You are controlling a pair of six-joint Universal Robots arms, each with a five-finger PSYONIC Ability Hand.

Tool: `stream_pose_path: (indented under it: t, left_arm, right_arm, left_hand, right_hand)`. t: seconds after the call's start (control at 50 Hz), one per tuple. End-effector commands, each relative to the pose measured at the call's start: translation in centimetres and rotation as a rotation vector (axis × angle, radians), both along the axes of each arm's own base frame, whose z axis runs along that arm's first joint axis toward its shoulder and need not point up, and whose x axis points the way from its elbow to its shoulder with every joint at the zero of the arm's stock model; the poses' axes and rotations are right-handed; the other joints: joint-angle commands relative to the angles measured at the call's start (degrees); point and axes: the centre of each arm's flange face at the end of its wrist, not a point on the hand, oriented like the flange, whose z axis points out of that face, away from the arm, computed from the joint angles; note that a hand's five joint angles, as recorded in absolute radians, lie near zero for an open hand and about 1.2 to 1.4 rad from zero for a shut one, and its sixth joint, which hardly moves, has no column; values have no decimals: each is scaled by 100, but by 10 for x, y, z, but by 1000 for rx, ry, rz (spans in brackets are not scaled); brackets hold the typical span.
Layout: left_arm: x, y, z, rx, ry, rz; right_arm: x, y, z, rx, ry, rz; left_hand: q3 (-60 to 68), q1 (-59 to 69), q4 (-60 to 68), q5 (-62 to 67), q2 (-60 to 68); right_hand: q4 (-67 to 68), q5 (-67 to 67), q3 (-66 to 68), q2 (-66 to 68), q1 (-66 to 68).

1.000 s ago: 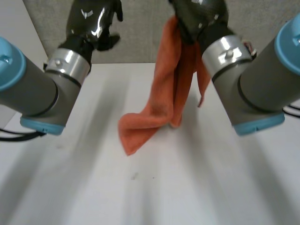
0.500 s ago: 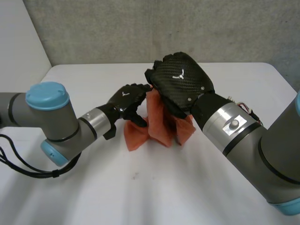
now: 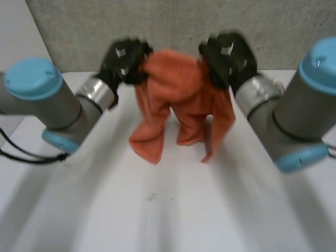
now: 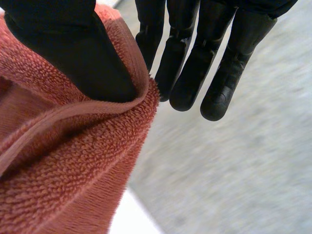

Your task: Fold the laundry

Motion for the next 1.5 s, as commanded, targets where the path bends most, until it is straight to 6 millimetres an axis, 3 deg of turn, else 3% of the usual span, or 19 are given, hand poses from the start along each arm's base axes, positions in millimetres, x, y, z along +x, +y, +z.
stream_pose_path:
  t: [0.02, 0.1, 0.16, 0.28, 0.3, 0.32, 0.38, 0.44, 0.48, 0.58, 0.68, 0.72, 0.82, 0.98, 1.14, 1.34, 1.5]
  left_arm:
    - [16, 0, 94, -304, 109, 180]
    - [30, 5, 104, -335, 135, 278]
    - [44, 10, 88, -296, 105, 327]
    - [56, 41, 8, -71, -52, 325]
    - [59, 52, -15, -7, -106, 322]
    - [60, 58, -28, 28, -138, 320]
    - [67, 79, -69, 141, -265, 312]
    - [71, 97, -98, 237, -393, 296]
    - [74, 103, -106, 274, -448, 291]
    - [82, 110, -111, 350, -518, 302]
    - [84, 113, -92, 323, -508, 305]
    - [83, 112, -76, 279, -485, 308]
    - [78, 102, -46, 191, -427, 300]
    - [76, 77, -20, 163, -411, 179]
    - [68, 53, -43, 328, -481, 95]
    - [96, 26, -71, 440, -554, 239]
    - [107, 22, -91, 513, -587, 315]
  right_arm:
    - [8, -18, 74, -241, -193, -38]
    - [9, -17, 71, -264, -262, -3]
    - [6, -3, 57, -216, -250, 24]
    - [5, 15, -12, 50, -65, 85]
    - [5, 18, -26, 105, -27, 95]
    - [5, 22, -52, 210, 45, 104]
    - [2, 28, -100, 384, 187, 98]
    - [-1, 33, -126, 468, 280, 99]
    - [-3, 31, -127, 468, 285, 88]
    - [-4, 31, -125, 464, 280, 83]
    - [-5, 35, -112, 438, 265, 84]
    - [-7, 38, -110, 437, 264, 84]
    - [-11, 45, -119, 454, 274, 84]
    - [-18, 57, -141, 488, 303, 95]
    - [-21, 64, -145, 484, 307, 101]
    - [-24, 62, -146, 490, 307, 92]
    - [-23, 63, -147, 493, 308, 97]
  left_hand:
    - [1207, 1771, 1180, 1597, 1193]
    - [1207, 1771, 1180, 1597, 1193]
    - [1207, 1771, 1180, 1597, 1193]
    - [1207, 1771, 1180, 1597, 1193]
    - [1207, 1771, 1180, 1597, 1193]
    - [1207, 1771, 1180, 1597, 1193]
    - [1207, 1771, 1180, 1597, 1193]
    - [1160, 1724, 1132, 1549, 1145]
    - [791, 1355, 764, 1181, 777]
    - [201, 765, 174, 591, 187]
    - [-2855, -2291, -2883, -2466, -2870]
    - [-3414, -2850, -3441, -3025, -3429]
    - [-3719, -3155, -3746, -3329, -3733]
    - [-3618, -3054, -3646, -3229, -3633]
    - [-3383, -2819, -3411, -2994, -3398]
    - [-2861, -2297, -2888, -2471, -2875]
    - [-2911, -2347, -2939, -2522, -2926]
  right_hand:
    - [1167, 1414, 1211, 1283, 2568]
    - [1167, 1414, 1211, 1283, 2568]
    - [1167, 1414, 1211, 1283, 2568]
    - [1167, 1414, 1211, 1283, 2568]
    - [1167, 1414, 1211, 1283, 2568]
    - [1167, 1414, 1211, 1283, 2568]
    - [1167, 1414, 1211, 1283, 2568]
    - [1167, 1414, 1211, 1283, 2568]
    - [1167, 1414, 1211, 1283, 2568]
    - [1167, 1414, 1211, 1283, 2568]
    - [1167, 1414, 1211, 1283, 2568]
    - [1167, 1414, 1211, 1283, 2568]
    - [1167, 1414, 1211, 1283, 2568]
    - [1167, 1414, 1211, 1283, 2568]
    - [1167, 1414, 1211, 1283, 2568]
    - [1167, 1414, 1211, 1283, 2568]
    - [1167, 1414, 1211, 1283, 2568]
